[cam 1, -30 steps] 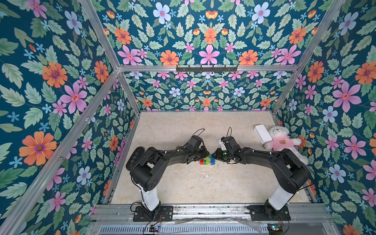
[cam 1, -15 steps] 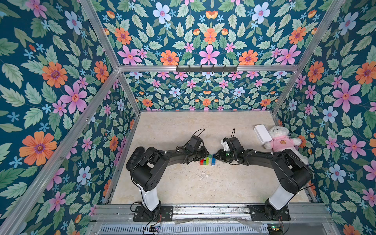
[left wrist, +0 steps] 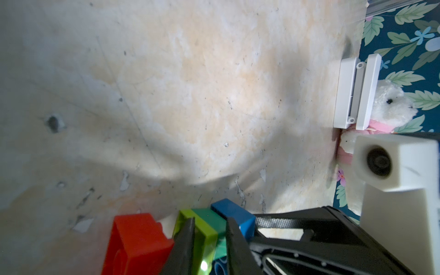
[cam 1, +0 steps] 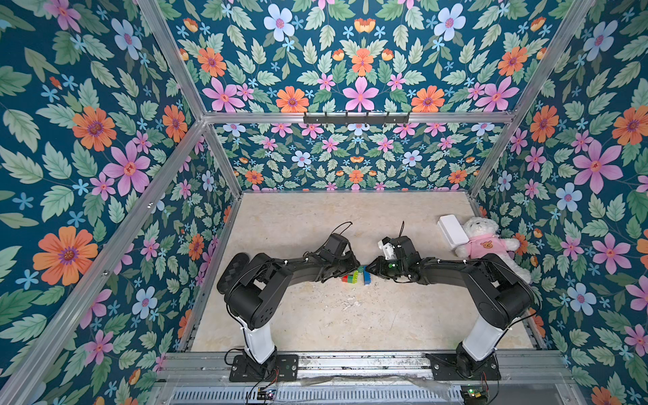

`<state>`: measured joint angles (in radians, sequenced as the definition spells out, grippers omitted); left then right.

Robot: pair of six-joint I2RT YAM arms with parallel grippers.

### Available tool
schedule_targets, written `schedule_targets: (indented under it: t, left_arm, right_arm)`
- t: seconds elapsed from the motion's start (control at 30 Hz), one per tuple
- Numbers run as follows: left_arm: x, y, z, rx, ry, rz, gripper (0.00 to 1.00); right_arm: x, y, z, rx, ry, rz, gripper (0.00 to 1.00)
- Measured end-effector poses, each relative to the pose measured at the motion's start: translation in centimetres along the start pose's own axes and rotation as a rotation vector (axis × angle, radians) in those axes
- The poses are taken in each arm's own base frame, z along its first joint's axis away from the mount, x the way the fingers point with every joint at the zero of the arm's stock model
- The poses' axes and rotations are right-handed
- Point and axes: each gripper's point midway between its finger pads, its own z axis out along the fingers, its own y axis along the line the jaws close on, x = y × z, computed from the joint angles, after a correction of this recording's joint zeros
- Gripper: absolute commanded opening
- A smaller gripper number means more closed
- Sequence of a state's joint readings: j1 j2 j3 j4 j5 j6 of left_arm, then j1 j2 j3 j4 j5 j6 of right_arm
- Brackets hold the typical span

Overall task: Assemble the number 5 with lego
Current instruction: Assemble the lego brick with the lego brick.

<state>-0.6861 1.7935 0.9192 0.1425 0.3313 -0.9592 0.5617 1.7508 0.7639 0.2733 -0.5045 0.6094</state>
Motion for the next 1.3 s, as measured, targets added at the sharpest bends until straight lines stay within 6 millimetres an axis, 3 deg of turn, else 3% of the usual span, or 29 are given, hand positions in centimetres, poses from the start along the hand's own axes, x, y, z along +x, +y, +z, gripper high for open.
schedule_targets:
  t: [0.63, 1.3]
  left_arm:
    - [0.2, 0.0, 0.1, 0.015, -0.001, 0.0, 0.26]
    - [0.2, -0.1, 0.2, 0.023, -0.001, -0.004, 0.25]
  right_arm:
    - [1.1, -0.5, -1.0, -0.026, -0.043, 0.16, 0.25]
    - [0.6, -0.1, -0.3, -0.072, -0.061, 0.215, 0.24]
